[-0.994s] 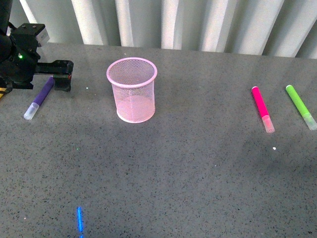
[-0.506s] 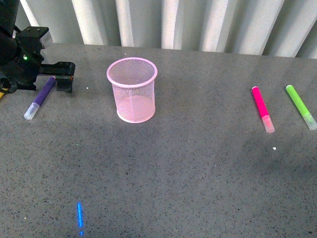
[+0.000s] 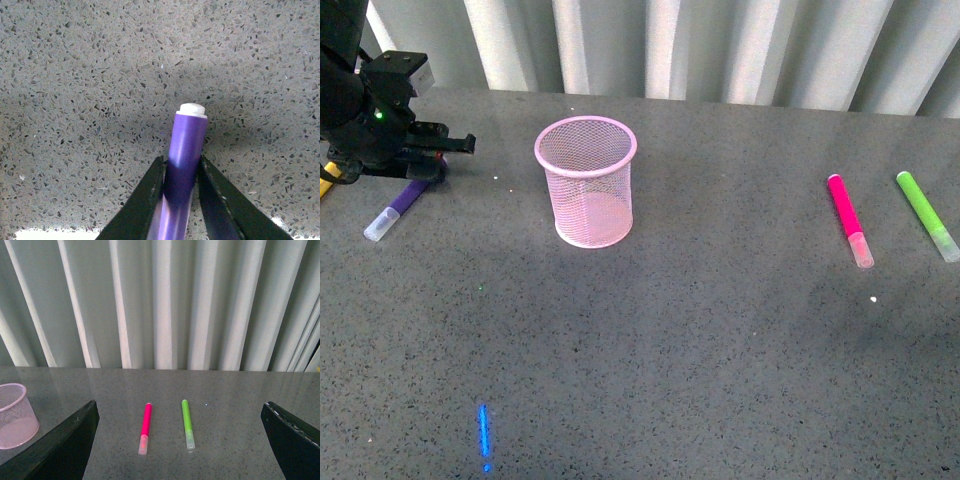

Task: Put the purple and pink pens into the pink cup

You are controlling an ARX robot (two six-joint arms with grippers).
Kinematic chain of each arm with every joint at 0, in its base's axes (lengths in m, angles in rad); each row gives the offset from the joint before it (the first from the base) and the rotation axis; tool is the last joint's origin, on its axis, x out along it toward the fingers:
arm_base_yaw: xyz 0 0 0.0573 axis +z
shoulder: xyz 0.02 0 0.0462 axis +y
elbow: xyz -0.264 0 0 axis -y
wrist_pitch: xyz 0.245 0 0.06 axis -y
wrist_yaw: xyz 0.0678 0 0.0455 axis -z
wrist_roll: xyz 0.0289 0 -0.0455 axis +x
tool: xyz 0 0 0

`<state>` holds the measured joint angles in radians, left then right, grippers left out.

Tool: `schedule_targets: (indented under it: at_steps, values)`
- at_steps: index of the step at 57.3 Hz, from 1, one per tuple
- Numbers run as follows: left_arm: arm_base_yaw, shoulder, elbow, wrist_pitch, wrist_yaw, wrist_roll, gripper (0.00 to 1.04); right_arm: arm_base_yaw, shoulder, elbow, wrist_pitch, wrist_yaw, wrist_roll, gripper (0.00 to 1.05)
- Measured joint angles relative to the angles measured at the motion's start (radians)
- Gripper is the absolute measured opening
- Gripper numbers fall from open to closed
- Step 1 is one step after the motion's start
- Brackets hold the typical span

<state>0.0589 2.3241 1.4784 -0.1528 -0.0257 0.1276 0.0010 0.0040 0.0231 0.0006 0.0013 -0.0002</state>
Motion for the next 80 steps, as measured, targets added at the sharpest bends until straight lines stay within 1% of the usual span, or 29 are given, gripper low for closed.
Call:
schedule_targets:
  at_steps: [3, 6, 18, 26, 33, 35, 40, 48, 55, 58, 61, 64, 65, 71, 76, 80]
  values:
    - [0.002, 0.000, -0.001, -0.006, 0.002, 0.004, 0.18, 0.000, 0.000, 0.000, 0.000, 0.000, 0.000, 0.98]
    - [0.004, -0.002, -0.002, -0.006, -0.004, 0.008, 0.14, 0.000, 0.000, 0.000, 0.000, 0.000, 0.000, 0.98]
    - [0.011, -0.023, -0.032, 0.003, 0.012, 0.010, 0.13, 0.000, 0.000, 0.000, 0.000, 0.000, 0.000, 0.98]
    - [0.011, -0.060, -0.108, 0.093, 0.076, -0.006, 0.13, 0.000, 0.000, 0.000, 0.000, 0.000, 0.000, 0.98]
    - [0.005, -0.121, -0.219, 0.267, 0.116, -0.022, 0.13, 0.000, 0.000, 0.000, 0.000, 0.000, 0.000, 0.98]
    - [-0.002, -0.159, -0.266, 0.353, 0.129, -0.044, 0.13, 0.000, 0.000, 0.000, 0.000, 0.000, 0.000, 0.98]
    - [-0.010, -0.238, -0.321, 0.460, 0.141, -0.108, 0.13, 0.000, 0.000, 0.000, 0.000, 0.000, 0.000, 0.98]
    - [-0.021, -0.337, -0.411, 0.620, 0.140, -0.206, 0.13, 0.000, 0.000, 0.000, 0.000, 0.000, 0.000, 0.98]
    - [-0.043, -0.415, -0.539, 0.861, 0.136, -0.319, 0.13, 0.000, 0.000, 0.000, 0.000, 0.000, 0.000, 0.98]
    - [-0.069, -0.456, -0.605, 0.984, 0.125, -0.384, 0.13, 0.000, 0.000, 0.000, 0.000, 0.000, 0.000, 0.98]
    - [-0.117, -0.487, -0.676, 1.129, 0.106, -0.436, 0.13, 0.000, 0.000, 0.000, 0.000, 0.000, 0.000, 0.98]
    - [-0.189, -0.497, -0.748, 1.302, 0.070, -0.484, 0.13, 0.000, 0.000, 0.000, 0.000, 0.000, 0.000, 0.98]
    - [-0.207, -0.497, -0.758, 1.334, 0.058, -0.494, 0.13, 0.000, 0.000, 0.000, 0.000, 0.000, 0.000, 0.98]
    - [-0.323, -0.450, -0.777, 1.466, -0.042, -0.557, 0.13, 0.000, 0.000, 0.000, 0.000, 0.000, 0.000, 0.98]
    - [-0.376, -0.366, -0.763, 1.518, -0.114, -0.547, 0.13, 0.000, 0.000, 0.000, 0.000, 0.000, 0.000, 0.98]
    - [-0.393, -0.313, -0.743, 1.541, -0.136, -0.520, 0.13, 0.000, 0.000, 0.000, 0.000, 0.000, 0.000, 0.98]
